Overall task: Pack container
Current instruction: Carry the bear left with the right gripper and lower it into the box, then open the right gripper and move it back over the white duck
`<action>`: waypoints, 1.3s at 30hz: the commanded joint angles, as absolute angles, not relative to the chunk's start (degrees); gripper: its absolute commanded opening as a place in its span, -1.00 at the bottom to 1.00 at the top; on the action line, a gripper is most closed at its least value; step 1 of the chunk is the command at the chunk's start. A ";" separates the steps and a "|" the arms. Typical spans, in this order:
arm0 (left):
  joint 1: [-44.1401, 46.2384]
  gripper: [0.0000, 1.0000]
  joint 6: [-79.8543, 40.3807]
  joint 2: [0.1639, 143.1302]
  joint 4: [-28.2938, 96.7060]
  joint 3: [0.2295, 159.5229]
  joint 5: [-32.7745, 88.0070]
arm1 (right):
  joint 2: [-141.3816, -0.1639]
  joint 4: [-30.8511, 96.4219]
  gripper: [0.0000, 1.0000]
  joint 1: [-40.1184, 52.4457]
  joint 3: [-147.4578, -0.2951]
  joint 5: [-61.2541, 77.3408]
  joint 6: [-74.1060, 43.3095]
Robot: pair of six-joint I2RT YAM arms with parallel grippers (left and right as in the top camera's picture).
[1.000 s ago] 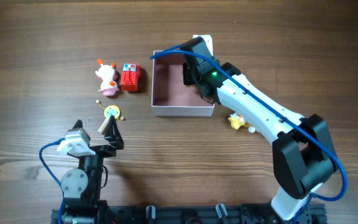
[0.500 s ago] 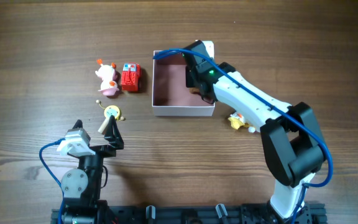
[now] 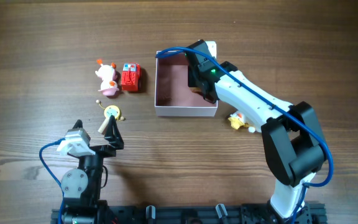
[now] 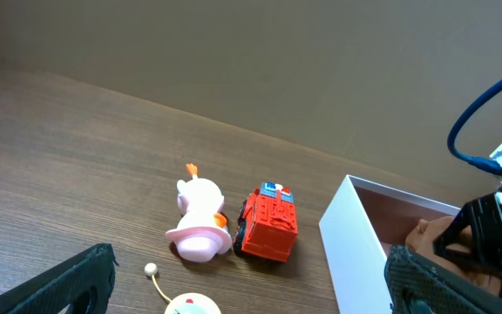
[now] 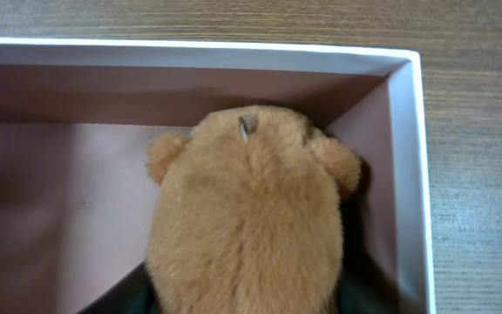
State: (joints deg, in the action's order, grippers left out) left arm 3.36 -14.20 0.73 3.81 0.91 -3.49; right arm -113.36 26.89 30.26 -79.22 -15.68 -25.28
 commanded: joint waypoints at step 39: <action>2.98 1.00 -13.26 0.27 3.68 0.36 -2.81 | -84.38 65.98 0.99 18.63 -75.88 -19.16 -35.14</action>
